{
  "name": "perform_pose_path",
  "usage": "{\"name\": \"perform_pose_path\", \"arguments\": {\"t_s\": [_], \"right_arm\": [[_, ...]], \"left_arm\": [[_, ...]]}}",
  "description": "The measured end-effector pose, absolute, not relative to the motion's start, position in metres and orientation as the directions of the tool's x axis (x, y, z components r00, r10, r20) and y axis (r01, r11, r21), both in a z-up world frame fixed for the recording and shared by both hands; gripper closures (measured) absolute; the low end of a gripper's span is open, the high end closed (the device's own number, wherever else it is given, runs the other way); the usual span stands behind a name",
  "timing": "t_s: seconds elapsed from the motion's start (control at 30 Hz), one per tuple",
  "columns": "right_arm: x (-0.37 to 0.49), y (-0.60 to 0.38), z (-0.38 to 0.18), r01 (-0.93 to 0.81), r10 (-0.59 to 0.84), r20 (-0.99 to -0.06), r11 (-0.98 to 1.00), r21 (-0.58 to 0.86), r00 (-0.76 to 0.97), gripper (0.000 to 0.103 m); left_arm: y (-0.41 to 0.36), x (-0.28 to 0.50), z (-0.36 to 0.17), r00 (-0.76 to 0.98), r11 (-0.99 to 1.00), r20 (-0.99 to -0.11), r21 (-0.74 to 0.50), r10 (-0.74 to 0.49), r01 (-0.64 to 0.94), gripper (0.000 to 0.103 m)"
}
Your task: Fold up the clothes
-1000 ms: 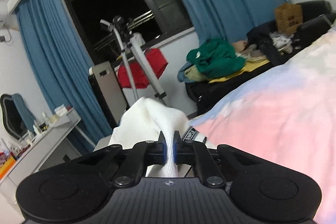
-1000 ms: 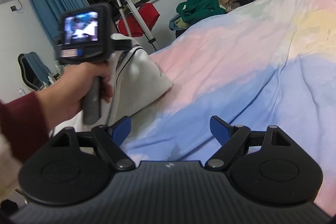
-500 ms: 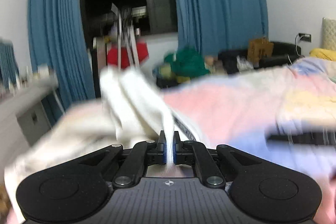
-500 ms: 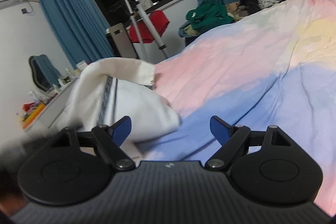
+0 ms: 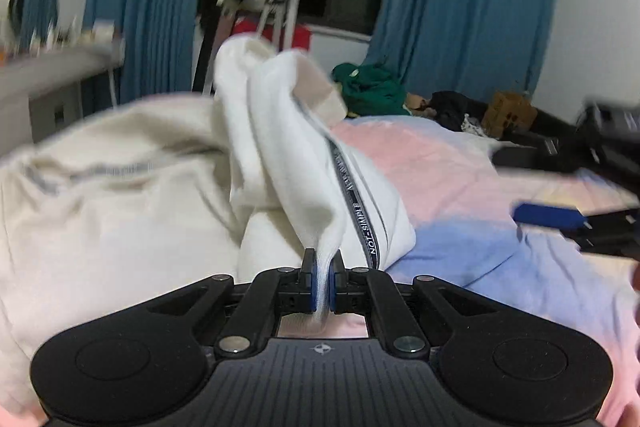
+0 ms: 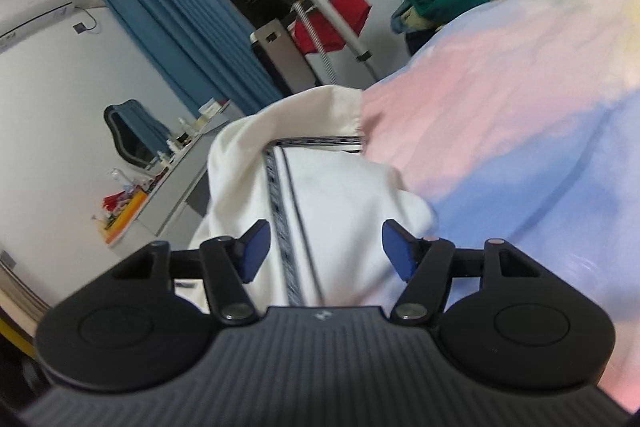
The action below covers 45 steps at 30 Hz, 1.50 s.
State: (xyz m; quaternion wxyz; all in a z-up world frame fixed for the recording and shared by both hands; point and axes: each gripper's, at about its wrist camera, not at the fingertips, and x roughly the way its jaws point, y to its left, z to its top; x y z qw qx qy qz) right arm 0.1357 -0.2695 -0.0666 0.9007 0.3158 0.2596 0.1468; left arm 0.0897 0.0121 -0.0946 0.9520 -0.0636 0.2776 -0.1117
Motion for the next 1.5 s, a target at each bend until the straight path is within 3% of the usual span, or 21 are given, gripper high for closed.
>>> {"name": "perform_pose_path", "arguments": {"t_s": [0.27,0.37,0.47,0.5,0.57,0.6,0.63,0.7,0.87,1.0,1.27,1.37,1.5], "right_arm": [[0.256,-0.218,-0.027,-0.148,0.467,-0.347,0.743,0.653,0.813,0.038],[0.313,-0.195,-0.03,-0.123,0.489,-0.39,0.73,0.672,0.78,0.038],[0.359,-0.173,-0.034,-0.107,0.486,-0.414,0.738,0.666,0.77,0.046],[0.374,-0.166,-0.036,-0.104,0.484,-0.419,0.74,0.664,0.768,0.049],[0.395,-0.153,-0.039,-0.063,0.429,-0.462,0.782,0.62,0.776,0.064],[0.4,-0.149,-0.042,-0.033,0.392,-0.483,0.801,0.598,0.783,0.083],[0.4,-0.149,-0.044,-0.007,0.366,-0.486,0.804,0.594,0.793,0.093],[0.4,-0.15,-0.048,0.043,0.316,-0.49,0.805,0.591,0.812,0.096],[0.366,-0.184,-0.026,0.026,0.248,-0.38,0.809,0.588,0.891,0.097],[0.327,-0.227,0.003,0.036,0.174,-0.284,0.795,0.605,0.943,0.097],[0.217,-0.358,0.036,0.173,-0.075,-0.184,0.776,0.607,0.98,0.097],[0.176,-0.395,0.019,0.254,-0.154,-0.213,0.747,0.614,0.965,0.097],[0.132,-0.424,-0.027,0.343,-0.179,-0.304,0.662,0.666,0.936,0.096]], "left_arm": [[0.022,0.114,-0.109,0.774,0.942,-0.555,-0.298,-0.304,0.155,0.097],[0.026,0.12,-0.115,0.768,0.932,-0.553,-0.324,-0.324,0.16,0.097],[0.022,0.13,-0.126,0.762,0.933,-0.548,-0.294,-0.344,0.21,0.097],[0.022,0.132,-0.128,0.759,0.929,-0.545,-0.298,-0.356,0.221,0.097],[0.026,0.135,-0.133,0.752,0.917,-0.536,-0.318,-0.382,0.239,0.097],[0.027,0.137,-0.136,0.749,0.911,-0.532,-0.328,-0.395,0.249,0.097],[0.029,0.138,-0.136,0.747,0.907,-0.527,-0.337,-0.405,0.253,0.097],[0.033,0.138,-0.137,0.746,0.897,-0.516,-0.357,-0.421,0.26,0.097],[0.043,0.141,-0.136,0.7,0.834,-0.479,-0.445,-0.529,0.326,0.097],[0.053,0.132,-0.124,0.682,0.761,-0.389,-0.512,-0.619,0.399,0.097],[0.06,0.117,-0.108,0.656,0.67,-0.282,-0.578,-0.7,0.466,0.094],[0.055,0.112,-0.105,0.653,0.672,-0.283,-0.567,-0.703,0.477,0.093],[0.041,0.103,-0.106,0.652,0.717,-0.348,-0.521,-0.674,0.463,0.093]]}}
